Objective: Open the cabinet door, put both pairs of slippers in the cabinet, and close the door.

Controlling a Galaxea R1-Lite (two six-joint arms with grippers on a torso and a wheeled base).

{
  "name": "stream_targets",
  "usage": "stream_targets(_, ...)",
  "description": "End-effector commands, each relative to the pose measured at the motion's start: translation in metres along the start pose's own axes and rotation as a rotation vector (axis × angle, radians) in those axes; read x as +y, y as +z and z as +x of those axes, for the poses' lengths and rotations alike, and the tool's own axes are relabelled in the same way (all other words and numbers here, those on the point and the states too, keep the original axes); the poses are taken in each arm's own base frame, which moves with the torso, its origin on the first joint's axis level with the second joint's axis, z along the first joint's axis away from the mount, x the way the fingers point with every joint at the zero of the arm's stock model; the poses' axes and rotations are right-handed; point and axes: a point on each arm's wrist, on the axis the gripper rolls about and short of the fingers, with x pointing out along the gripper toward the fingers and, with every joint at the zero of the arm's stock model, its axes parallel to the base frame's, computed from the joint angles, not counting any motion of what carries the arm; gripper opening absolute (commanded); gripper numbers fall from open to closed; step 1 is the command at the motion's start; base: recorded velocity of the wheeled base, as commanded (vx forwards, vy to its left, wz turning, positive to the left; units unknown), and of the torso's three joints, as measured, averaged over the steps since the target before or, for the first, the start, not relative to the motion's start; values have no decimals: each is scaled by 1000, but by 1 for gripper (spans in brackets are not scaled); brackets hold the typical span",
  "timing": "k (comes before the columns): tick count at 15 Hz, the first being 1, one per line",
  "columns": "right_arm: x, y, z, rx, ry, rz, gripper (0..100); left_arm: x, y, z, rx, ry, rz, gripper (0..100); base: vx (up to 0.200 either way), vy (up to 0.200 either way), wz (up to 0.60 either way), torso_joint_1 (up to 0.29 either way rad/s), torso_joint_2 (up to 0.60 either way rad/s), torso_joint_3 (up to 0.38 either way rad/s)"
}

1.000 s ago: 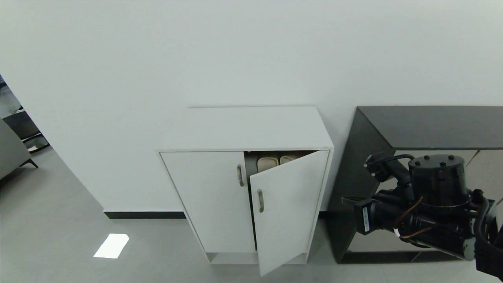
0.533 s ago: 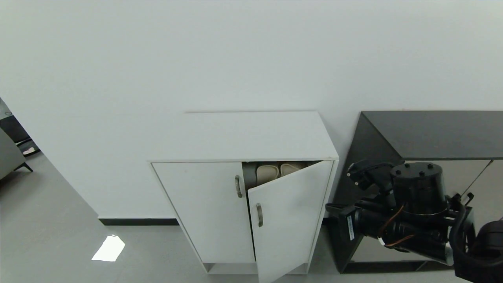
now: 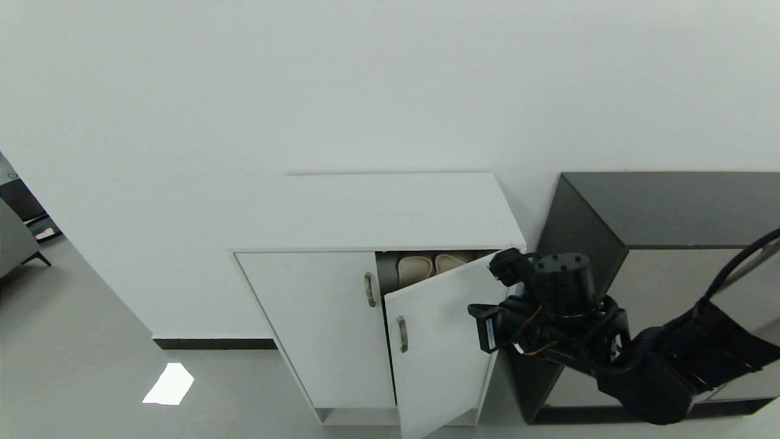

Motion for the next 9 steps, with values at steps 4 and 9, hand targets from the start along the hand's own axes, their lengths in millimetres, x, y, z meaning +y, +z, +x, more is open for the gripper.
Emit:
stream_targets(4, -14, 0, 45, -13, -33, 14, 0, 0, 0, 0, 1, 0, -1, 0, 0, 0, 0, 0, 0, 0)
stream_targets(9, -23, 5, 60, -9, -53, 22, 0, 0, 0, 0, 1, 0, -2, 0, 0, 0, 0, 0, 0, 0)
